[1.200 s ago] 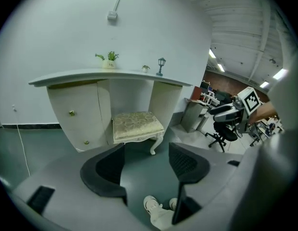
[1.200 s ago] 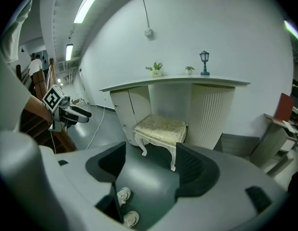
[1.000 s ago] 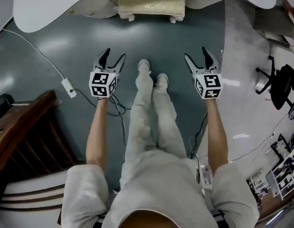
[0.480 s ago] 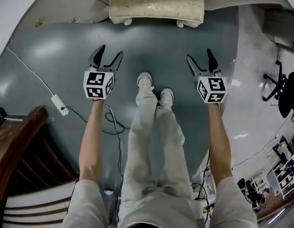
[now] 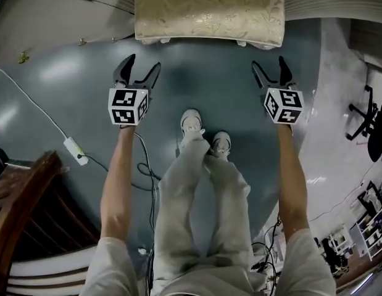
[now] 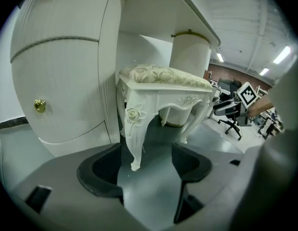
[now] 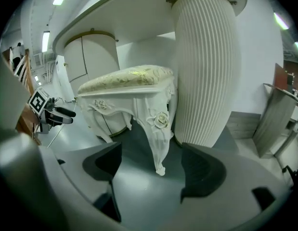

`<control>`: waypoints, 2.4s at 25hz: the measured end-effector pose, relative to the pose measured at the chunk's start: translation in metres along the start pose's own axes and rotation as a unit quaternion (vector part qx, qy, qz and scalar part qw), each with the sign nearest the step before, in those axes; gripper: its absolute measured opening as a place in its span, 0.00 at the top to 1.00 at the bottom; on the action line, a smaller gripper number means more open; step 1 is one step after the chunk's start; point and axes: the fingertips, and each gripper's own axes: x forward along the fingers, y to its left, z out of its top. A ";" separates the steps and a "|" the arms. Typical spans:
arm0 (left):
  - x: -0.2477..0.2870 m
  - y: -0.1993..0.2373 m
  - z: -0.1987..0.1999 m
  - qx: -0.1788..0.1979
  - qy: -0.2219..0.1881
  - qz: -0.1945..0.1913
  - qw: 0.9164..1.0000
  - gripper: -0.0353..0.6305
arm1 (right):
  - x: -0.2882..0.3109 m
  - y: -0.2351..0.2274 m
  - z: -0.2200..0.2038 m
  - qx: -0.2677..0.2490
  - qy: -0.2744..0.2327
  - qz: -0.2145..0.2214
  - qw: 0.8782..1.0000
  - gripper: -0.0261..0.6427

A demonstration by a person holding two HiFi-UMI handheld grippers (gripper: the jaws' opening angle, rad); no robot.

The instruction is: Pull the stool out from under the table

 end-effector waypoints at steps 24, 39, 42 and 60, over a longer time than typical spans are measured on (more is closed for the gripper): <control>0.077 0.024 0.040 0.002 -0.042 -0.002 0.999 0.52 | 0.073 -0.013 0.028 -0.052 -0.021 -0.006 0.998 0.56; 0.071 0.023 0.038 0.004 -0.027 0.002 1.000 0.53 | 0.069 -0.012 0.027 -0.057 -0.011 -0.007 0.998 0.57; 0.054 0.006 0.022 0.004 -0.021 0.003 1.000 0.53 | 0.049 -0.006 0.012 -0.060 -0.006 -0.003 0.998 0.56; -0.060 -0.100 -0.113 -0.021 -0.017 0.037 0.999 0.54 | -0.072 0.045 -0.109 -0.096 -0.003 0.029 0.995 0.56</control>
